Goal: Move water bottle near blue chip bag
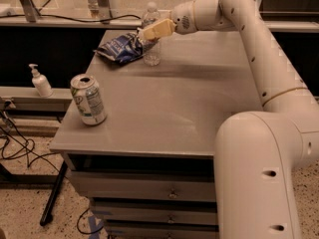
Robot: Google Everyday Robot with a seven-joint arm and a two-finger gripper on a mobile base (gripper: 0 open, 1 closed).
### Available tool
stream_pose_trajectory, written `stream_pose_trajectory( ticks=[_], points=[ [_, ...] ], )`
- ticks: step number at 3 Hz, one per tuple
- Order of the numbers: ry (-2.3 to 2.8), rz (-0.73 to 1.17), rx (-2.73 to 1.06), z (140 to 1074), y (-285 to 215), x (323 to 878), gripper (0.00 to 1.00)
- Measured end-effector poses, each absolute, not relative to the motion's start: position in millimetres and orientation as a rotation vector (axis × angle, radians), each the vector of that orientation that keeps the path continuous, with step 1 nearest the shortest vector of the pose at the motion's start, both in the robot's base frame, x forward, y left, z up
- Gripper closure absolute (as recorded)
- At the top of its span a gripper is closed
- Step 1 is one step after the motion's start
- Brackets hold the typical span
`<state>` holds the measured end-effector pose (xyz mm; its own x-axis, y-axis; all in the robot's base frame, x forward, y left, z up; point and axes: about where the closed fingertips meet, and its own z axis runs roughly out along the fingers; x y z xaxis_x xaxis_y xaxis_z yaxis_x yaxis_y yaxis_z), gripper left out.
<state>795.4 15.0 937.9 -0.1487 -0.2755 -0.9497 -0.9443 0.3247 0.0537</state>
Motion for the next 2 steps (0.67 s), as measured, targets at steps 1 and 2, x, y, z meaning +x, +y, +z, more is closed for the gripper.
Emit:
stream_pose_trajectory(
  ticks=[1,2],
  points=[
    [1.642,0.887,-1.12,935.9,12.8,796.1,0.0],
    [1.642,0.888,-1.12,935.9,12.6,796.2,0.0]
  ],
)
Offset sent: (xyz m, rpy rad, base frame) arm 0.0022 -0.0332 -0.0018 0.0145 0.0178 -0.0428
